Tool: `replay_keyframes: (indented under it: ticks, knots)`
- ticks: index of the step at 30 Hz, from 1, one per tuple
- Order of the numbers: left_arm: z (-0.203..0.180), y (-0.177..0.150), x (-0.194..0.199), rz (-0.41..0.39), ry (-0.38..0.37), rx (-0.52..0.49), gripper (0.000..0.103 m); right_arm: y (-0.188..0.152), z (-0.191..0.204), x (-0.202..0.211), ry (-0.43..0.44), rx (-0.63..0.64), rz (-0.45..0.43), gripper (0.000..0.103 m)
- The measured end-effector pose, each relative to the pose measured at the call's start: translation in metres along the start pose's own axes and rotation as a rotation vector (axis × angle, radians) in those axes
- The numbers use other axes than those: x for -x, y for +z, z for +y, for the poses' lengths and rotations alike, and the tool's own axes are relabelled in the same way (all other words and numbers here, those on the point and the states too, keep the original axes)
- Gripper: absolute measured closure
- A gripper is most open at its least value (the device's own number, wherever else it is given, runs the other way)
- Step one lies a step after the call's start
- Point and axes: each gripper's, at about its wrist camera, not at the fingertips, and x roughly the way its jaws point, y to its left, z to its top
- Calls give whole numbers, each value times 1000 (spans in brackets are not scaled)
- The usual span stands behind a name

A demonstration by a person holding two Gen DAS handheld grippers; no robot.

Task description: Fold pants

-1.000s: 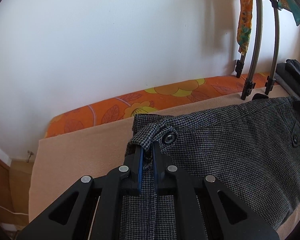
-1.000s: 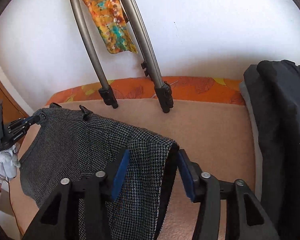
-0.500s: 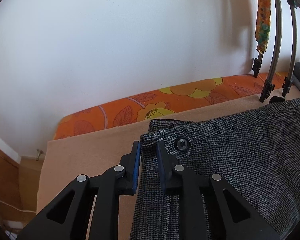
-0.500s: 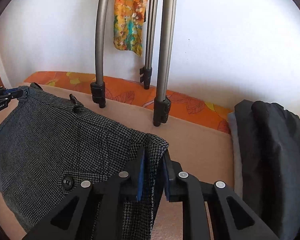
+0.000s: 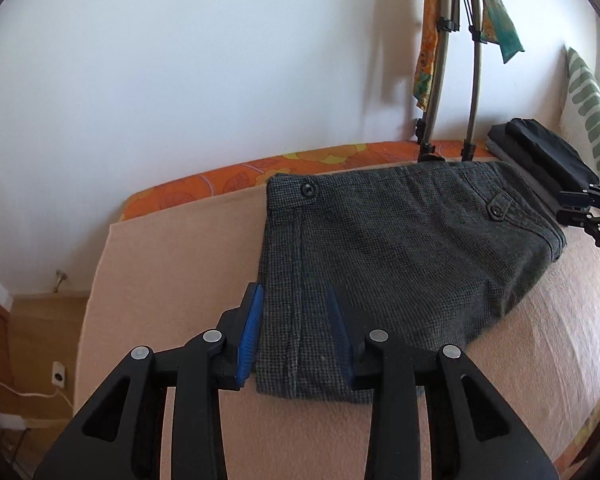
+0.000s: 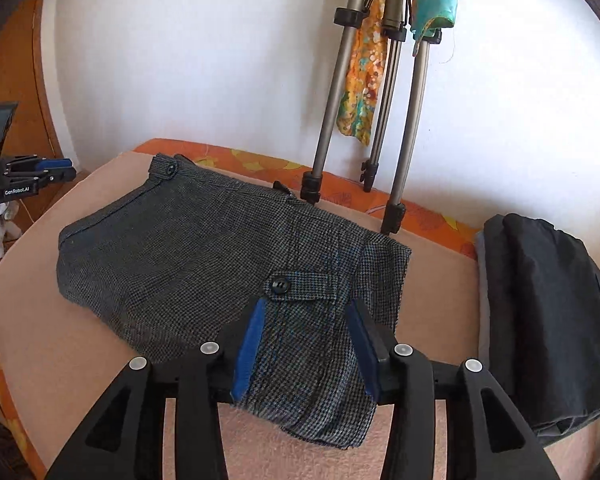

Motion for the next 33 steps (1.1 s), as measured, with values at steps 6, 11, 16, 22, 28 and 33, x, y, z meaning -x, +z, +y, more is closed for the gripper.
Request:
replay_keyframes:
  ticks: [6, 11, 16, 22, 28, 33]
  knots:
    - [-40, -55, 6, 127, -154, 4, 71, -26, 43, 4, 63, 106, 36, 58]
    - [-60, -69, -12, 193, -195, 27, 71, -25, 76, -7, 126, 170, 54, 58]
    - [-66, -59, -22, 166, -238, 66, 71, -24, 89, -23, 152, 184, 69, 58]
    - [-70, -52, -45, 148, -266, 82, 73, -24, 89, -39, 167, 182, 99, 58]
    - [-54, -42, -41, 119, -305, 138, 99, -21, 89, -39, 193, 211, 82, 58]
    - [-47, -18, -30, 66, -316, 160, 99, -24, 108, -39, 223, 325, 52, 46]
